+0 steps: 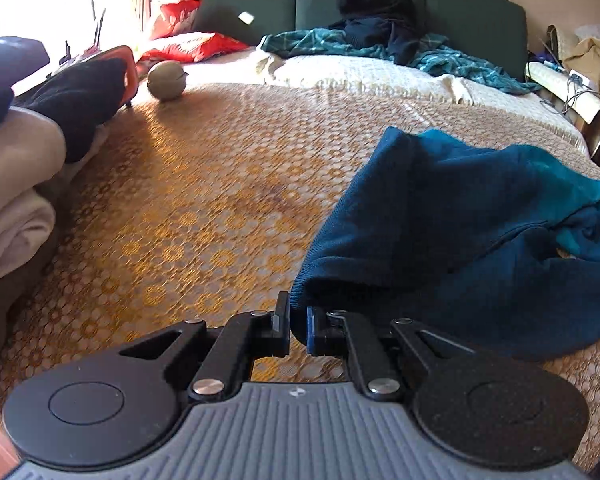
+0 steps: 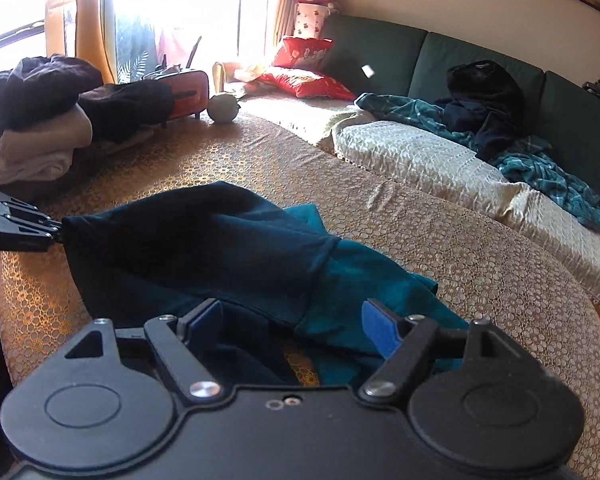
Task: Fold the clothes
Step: 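Open both grippers and spread the teal sweater flat on the table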
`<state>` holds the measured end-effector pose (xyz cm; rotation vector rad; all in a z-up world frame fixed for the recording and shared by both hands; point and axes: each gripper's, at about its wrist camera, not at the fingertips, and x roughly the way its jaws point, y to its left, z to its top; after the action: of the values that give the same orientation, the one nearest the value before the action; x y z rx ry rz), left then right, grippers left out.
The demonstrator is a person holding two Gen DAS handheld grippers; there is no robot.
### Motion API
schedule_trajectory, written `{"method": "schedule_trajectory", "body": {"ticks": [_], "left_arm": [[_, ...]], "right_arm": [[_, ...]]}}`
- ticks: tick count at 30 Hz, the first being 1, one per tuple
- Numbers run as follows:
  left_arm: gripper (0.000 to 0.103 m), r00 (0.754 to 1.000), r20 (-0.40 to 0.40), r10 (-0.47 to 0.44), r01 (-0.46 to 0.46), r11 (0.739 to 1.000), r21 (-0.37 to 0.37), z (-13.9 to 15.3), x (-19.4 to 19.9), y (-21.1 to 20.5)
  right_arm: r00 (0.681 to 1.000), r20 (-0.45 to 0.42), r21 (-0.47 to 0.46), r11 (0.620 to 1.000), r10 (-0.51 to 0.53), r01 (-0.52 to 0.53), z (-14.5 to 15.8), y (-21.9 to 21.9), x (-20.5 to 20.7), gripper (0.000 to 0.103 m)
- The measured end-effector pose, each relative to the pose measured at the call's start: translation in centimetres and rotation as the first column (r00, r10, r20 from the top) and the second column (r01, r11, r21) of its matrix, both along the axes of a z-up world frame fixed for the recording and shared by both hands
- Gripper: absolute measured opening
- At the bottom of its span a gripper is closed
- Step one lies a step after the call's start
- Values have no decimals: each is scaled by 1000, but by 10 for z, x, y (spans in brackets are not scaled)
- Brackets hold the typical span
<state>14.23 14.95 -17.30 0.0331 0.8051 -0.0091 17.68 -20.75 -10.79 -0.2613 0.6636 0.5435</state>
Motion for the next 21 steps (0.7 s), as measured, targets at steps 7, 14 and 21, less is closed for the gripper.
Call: {"method": "schedule_trajectory", "body": {"ticks": [7, 14, 21], "left_arm": [[6, 998, -43, 44, -40, 996, 83, -9, -32, 33], [6, 995, -61, 79, -70, 986, 150, -15, -43, 54], [6, 996, -49, 68, -59, 984, 170, -19, -41, 50]], "right_arm": [[999, -29, -26, 1000, -17, 16, -19, 5, -11, 103], [995, -59, 6, 996, -84, 85, -22, -14, -17, 103], [964, -154, 24, 974, -218, 225, -34, -47, -18, 103]]}}
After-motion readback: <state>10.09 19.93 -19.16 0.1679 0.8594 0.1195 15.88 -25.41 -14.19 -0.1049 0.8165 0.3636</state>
